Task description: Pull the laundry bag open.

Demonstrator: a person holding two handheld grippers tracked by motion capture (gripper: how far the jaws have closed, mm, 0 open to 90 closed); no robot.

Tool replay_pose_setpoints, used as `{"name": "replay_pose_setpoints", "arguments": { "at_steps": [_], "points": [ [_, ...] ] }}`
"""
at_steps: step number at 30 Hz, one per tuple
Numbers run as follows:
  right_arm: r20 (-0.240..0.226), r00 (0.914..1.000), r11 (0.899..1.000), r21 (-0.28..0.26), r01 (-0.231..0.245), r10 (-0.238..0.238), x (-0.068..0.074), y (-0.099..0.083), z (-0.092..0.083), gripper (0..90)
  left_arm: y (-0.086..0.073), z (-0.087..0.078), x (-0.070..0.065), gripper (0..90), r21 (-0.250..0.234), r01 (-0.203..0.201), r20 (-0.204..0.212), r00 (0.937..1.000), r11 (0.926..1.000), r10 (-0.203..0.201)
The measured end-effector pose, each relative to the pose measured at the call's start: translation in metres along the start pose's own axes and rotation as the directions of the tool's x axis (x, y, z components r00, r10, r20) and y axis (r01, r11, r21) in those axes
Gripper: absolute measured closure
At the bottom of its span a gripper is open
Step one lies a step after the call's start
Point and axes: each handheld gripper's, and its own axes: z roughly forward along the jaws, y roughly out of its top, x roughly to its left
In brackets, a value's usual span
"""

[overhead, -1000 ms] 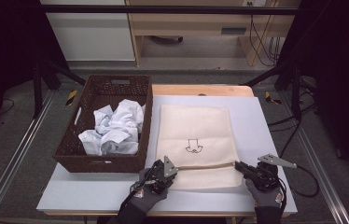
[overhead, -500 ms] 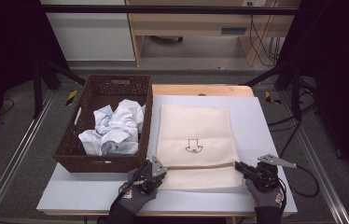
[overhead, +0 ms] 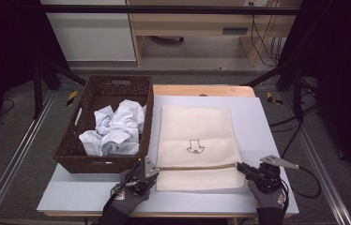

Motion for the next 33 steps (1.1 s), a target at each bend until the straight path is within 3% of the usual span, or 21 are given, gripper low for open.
{"name": "replay_pose_setpoints", "arguments": {
  "at_steps": [2, 6, 18, 20, 23, 25, 28, 29, 32, 33],
  "points": [
    [-0.016, 0.9998, 1.000, 0.001, -0.013, 0.013, -0.001, -0.001, 0.000, 83.9, -0.006, -0.002, 0.004, 81.4, -0.003, 0.019, 0.020, 0.9996, 0.9998, -0.019],
    [-0.007, 0.9999, 1.000, 0.012, 0.013, -0.013, 0.004, -0.001, 0.003, 83.9, -0.010, -0.002, 0.004, 81.4, 0.008, 0.015, 0.006, 0.9999, 0.9999, -0.015],
    [-0.011, 0.9999, 0.999, 0.040, 0.007, -0.007, 0.002, -0.005, 0.007, 83.4, -0.013, -0.002, 0.006, 81.1, -0.009, 0.025, -0.003, 0.9997, 0.9997, -0.025],
    [-0.007, 0.9999, 0.998, 0.056, 0.010, -0.010, 0.002, -0.008, 0.009, 82.1, -0.015, -0.002, 0.007, 80.9, -0.014, 0.044, 0.005, 0.9990, 0.9989, -0.044],
    [0.008, 0.9993, 0.997, 0.069, 0.036, -0.036, 0.002, -0.010, 0.012, 76.0, -0.016, -0.004, 0.008, 80.4, -0.034, 0.053, 0.023, 0.9984, 0.9980, -0.052],
    [0.036, 0.9982, 0.997, 0.063, 0.047, -0.049, 0.001, -0.011, 0.012, 65.3, -0.017, -0.007, 0.008, 79.5, -0.051, 0.059, 0.028, 0.9979, 0.9970, -0.058],
    [0.065, 0.9965, 0.998, 0.035, 0.051, -0.054, 0.001, -0.010, 0.011, 57.4, -0.019, -0.015, 0.009, 75.0, -0.089, 0.106, 0.050, 0.9935, 0.9904, -0.102],
    [0.099, 0.9919, 0.997, 0.010, 0.079, -0.079, 0.000, -0.008, 0.009, 52.4, -0.019, -0.018, 0.009, 71.2, -0.102, 0.117, 0.054, 0.9922, 0.9879, -0.112],
    [0.119, 0.9875, 0.995, 0.007, 0.103, -0.103, 0.001, -0.005, 0.011, 52.1, -0.021, -0.023, 0.007, 68.1, -0.118, 0.143, 0.074, 0.9881, 0.9827, -0.135],
    [0.126, 0.9861, 0.994, 0.011, 0.109, -0.109, 0.001, -0.004, 0.013, 53.3, -0.024, -0.024, 0.003, 67.1, -0.134, 0.162, 0.100, 0.9837, 0.9776, -0.150]
  ]
}}
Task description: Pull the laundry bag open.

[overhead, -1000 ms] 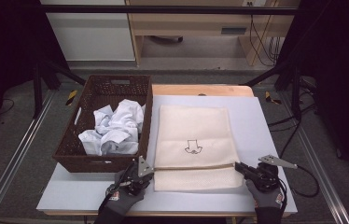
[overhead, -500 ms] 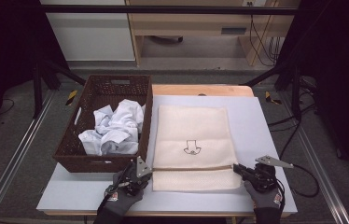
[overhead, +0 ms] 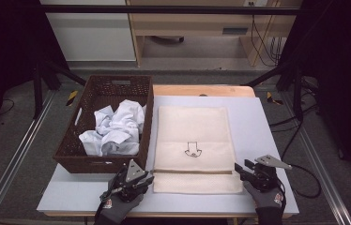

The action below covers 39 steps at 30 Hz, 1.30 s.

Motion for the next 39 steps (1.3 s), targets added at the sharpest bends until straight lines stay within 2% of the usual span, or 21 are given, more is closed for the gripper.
{"name": "replay_pose_setpoints", "arguments": {
  "at_steps": [3, 4, 5, 8, 11, 12, 16, 18, 22, 28, 31, 34, 35, 39],
  "points": [
    [0.006, 0.9999, 1.000, 0.026, 0.011, -0.011, 0.001, 0.001, 0.006, 55.5, -0.003, 0.002, -0.003, 64.3, -0.005, 0.013, 0.017, 0.9998, 0.9999, -0.013],
    [0.020, 0.9997, 0.998, 0.065, 0.013, -0.014, 0.001, 0.001, 0.015, 59.2, -0.005, 0.006, -0.006, 64.4, 0.002, 0.018, 0.024, 0.9996, 0.9998, -0.018],
    [0.020, 0.9997, 0.998, 0.065, 0.013, -0.014, 0.001, 0.001, 0.015, 59.2, -0.005, 0.006, -0.006, 64.6, 0.002, 0.018, 0.024, 0.9996, 0.9998, -0.018],
    [0.028, 0.9994, 0.995, 0.094, 0.018, -0.020, 0.000, 0.002, 0.023, 65.7, -0.008, 0.015, -0.010, 66.1, 0.031, 0.032, 0.039, 0.9987, 0.9990, -0.033],
    [0.040, 0.9991, 0.991, 0.132, 0.012, -0.017, 0.000, 0.001, 0.027, 73.0, -0.009, 0.017, -0.012, 70.9, 0.032, 0.037, 0.030, 0.9988, 0.9988, -0.038],
    [0.043, 0.9990, 0.991, 0.133, 0.009, -0.015, 0.001, 0.000, 0.028, 76.2, -0.008, 0.018, -0.012, 73.9, 0.042, 0.050, 0.030, 0.9982, 0.9979, -0.051],
    [0.039, 0.9992, 0.989, 0.149, 0.000, -0.006, 0.004, 0.002, 0.028, 85.6, -0.007, 0.018, -0.013, 83.5, 0.049, 0.045, 0.040, 0.9981, 0.9978, -0.047],
    [0.041, 0.9992, 0.989, 0.149, -0.002, -0.004, 0.004, 0.003, 0.028, 87.4, -0.005, 0.019, -0.013, 85.6, 0.054, 0.041, 0.043, 0.9981, 0.9977, -0.043],
    [0.045, 0.9990, 0.993, 0.117, -0.007, 0.002, 0.004, 0.004, 0.026, 87.6, -0.005, 0.017, -0.010, 86.3, 0.044, 0.033, 0.030, 0.9990, 0.9985, -0.034],
    [0.052, 0.9986, 0.992, 0.126, -0.020, 0.013, 0.003, 0.001, 0.028, 85.3, -0.006, 0.016, -0.009, 85.4, 0.027, 0.032, 0.027, 0.9991, 0.9991, -0.033],
    [0.046, 0.9989, 0.993, 0.117, -0.016, 0.011, 0.002, 0.001, 0.026, 82.1, -0.006, 0.014, -0.009, 82.7, -0.003, 0.028, 0.032, 0.9991, 0.9996, -0.028],
    [0.040, 0.9991, 0.997, 0.074, -0.016, 0.013, 0.000, 0.001, 0.020, 73.0, -0.003, 0.005, -0.008, 74.9, -0.084, 0.041, 0.058, 0.9977, 0.9956, -0.036],
    [0.040, 0.9991, 0.997, 0.074, -0.016, 0.013, 0.000, 0.001, 0.020, 73.0, -0.003, 0.005, -0.008, 71.0, -0.084, 0.041, 0.058, 0.9977, 0.9956, -0.036],
    [0.014, 0.9995, 1.000, 0.009, -0.030, 0.029, 0.000, 0.003, 0.012, 61.2, -0.001, 0.003, -0.009, 66.0, -0.111, 0.045, 0.064, 0.9972, 0.9928, -0.038]
  ]
}}
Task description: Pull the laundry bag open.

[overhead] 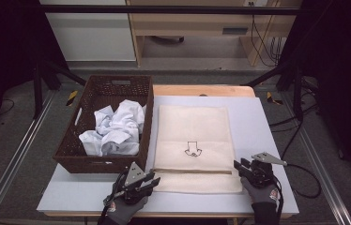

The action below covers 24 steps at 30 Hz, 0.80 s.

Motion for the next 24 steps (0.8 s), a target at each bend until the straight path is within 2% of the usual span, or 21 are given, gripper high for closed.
{"name": "replay_pose_setpoints", "arguments": {
  "at_steps": [1, 5, 8, 10, 14, 19, 24],
  "points": [
    [-0.006, 1.0000, 1.000, -0.027, 0.005, -0.005, 0.000, 0.001, -0.004, 57.2, 0.001, 0.000, -0.001, 62.1, -0.002, 0.001, 0.004, 1.0000, 1.0000, -0.001],
    [-0.032, 0.9995, 0.998, -0.061, -0.004, 0.002, 0.001, 0.003, -0.007, 54.4, 0.002, -0.001, -0.004, 57.4, -0.047, -0.003, 0.007, 1.0000, 0.9989, 0.004],
    [-0.049, 0.9986, 0.996, -0.085, 0.015, -0.019, 0.005, 0.005, -0.010, 52.1, 0.006, 0.000, -0.007, 52.7, -0.053, -0.014, 0.012, 0.9998, 0.9985, 0.014],
    [-0.056, 0.9982, 0.996, -0.088, 0.017, -0.022, 0.006, 0.006, -0.010, 51.5, 0.008, 0.001, -0.009, 51.7, -0.061, -0.010, 0.016, 0.9998, 0.9981, 0.011],
    [-0.079, 0.9960, 0.996, -0.086, 0.034, -0.041, 0.014, 0.009, -0.011, 49.3, 0.017, 0.001, -0.011, 49.2, -0.058, -0.030, 0.020, 0.9993, 0.9979, 0.031],
    [-0.094, 0.9925, 0.993, -0.097, 0.069, -0.078, 0.026, 0.017, -0.011, 46.7, 0.026, 0.000, -0.014, 47.9, -0.098, -0.032, 0.021, 0.9992, 0.9947, 0.034],
    [-0.101, 0.9916, 0.991, -0.110, 0.070, -0.082, 0.033, 0.024, -0.010, 44.9, 0.035, 0.009, -0.018, 46.9, -0.097, -0.035, 0.032, 0.9987, 0.9947, 0.038]
  ]
}}
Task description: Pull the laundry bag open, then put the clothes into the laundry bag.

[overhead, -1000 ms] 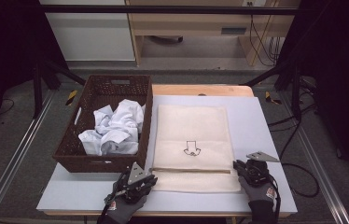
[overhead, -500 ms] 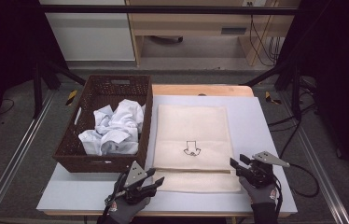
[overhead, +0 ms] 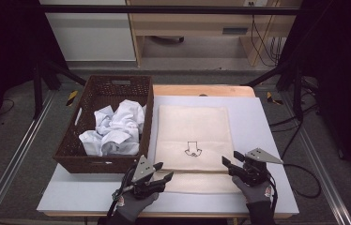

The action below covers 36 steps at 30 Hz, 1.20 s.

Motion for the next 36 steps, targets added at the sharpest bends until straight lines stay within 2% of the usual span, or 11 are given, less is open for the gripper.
{"name": "replay_pose_setpoints", "arguments": {
  "at_steps": [6, 16, 20, 24, 28, 29, 36],
  "points": [
    [-0.021, 0.9997, 1.000, -0.008, 0.009, -0.009, 0.010, 0.008, 0.006, 43.4, 0.000, 0.009, -0.003, 46.5, 0.029, -0.020, 0.002, 0.9998, 0.9994, 0.020],
    [-0.048, 0.9986, 1.000, 0.001, 0.022, -0.022, 0.024, 0.014, 0.018, 42.6, -0.002, 0.018, -0.003, 46.7, 0.042, -0.008, 0.016, 0.9999, 0.9991, 0.007],
    [-0.060, 0.9979, 1.000, 0.011, 0.027, -0.026, 0.029, 0.014, 0.024, 42.2, -0.004, 0.023, -0.005, 47.2, 0.060, -0.026, 0.018, 0.9995, 0.9979, 0.025],
    [-0.063, 0.9975, 0.999, 0.021, 0.034, -0.032, 0.031, 0.013, 0.028, 42.3, -0.005, 0.028, -0.009, 50.6, 0.073, -0.039, 0.026, 0.9990, 0.9966, 0.037],
    [-0.075, 0.9965, 0.999, 0.026, 0.040, -0.038, 0.035, 0.012, 0.032, 42.4, -0.008, 0.035, -0.014, 58.0, 0.086, -0.050, 0.041, 0.9980, 0.9951, 0.047],
    [-0.077, 0.9962, 0.998, 0.035, 0.043, -0.040, 0.036, 0.010, 0.035, 42.4, -0.008, 0.037, -0.015, 63.3, 0.088, -0.049, 0.046, 0.9979, 0.9949, 0.045],
    [-0.081, 0.9956, 0.997, 0.060, 0.052, -0.047, 0.040, 0.006, 0.041, 42.4, -0.014, 0.052, -0.021, 72.2, 0.122, -0.060, 0.052, 0.9972, 0.9907, 0.054]
  ]
}}
